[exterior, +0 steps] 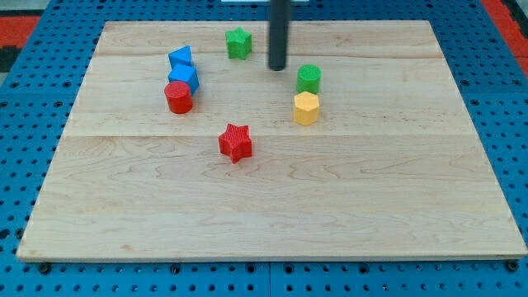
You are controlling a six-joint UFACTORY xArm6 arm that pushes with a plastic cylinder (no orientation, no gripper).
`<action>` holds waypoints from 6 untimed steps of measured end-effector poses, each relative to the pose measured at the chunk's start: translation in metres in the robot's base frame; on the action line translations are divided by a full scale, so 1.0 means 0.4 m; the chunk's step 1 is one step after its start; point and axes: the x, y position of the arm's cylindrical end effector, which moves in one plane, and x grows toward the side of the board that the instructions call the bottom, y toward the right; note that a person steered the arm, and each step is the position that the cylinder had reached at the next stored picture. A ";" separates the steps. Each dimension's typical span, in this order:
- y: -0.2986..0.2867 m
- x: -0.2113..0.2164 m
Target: Push the green circle to the top right side of the board
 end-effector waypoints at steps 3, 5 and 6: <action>0.463 0.051; 0.469 -0.069; 0.182 0.032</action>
